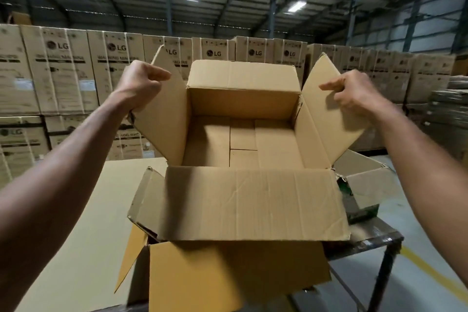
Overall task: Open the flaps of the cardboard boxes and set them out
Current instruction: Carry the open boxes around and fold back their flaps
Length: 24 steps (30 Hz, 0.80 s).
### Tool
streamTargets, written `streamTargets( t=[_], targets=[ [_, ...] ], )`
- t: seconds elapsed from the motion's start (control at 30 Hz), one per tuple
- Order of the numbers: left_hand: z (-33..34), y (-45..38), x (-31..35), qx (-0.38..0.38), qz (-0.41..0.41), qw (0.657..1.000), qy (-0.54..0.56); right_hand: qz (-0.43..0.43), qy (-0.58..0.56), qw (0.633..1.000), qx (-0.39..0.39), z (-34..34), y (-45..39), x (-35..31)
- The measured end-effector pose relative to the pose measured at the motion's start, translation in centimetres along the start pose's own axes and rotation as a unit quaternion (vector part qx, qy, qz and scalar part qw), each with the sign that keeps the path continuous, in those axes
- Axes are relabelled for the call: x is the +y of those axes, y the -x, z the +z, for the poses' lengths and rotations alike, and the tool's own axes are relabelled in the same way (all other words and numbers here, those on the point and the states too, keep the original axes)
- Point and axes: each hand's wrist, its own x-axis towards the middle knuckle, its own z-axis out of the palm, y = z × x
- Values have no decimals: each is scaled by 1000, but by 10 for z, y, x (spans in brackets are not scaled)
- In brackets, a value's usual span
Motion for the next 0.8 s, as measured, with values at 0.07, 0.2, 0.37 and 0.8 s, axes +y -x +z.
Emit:
streamTargets(
  t=[0.07, 0.2, 0.37, 0.8],
  targets=[
    [7, -13, -14, 1, -13, 1000, -7, -9, -10, 1000, -12, 20, -23, 5],
    [25, -31, -38, 13, -42, 999, -21, -35, -44, 997, -47, 61, -72, 20],
    [59, -53, -60, 10, -81, 995, -54, -40, -72, 992, -95, 117, -125, 39],
    [151, -39, -146, -82, -181, 972, -128, -42, -51, 968, -243, 253, -163, 91]
  ],
)
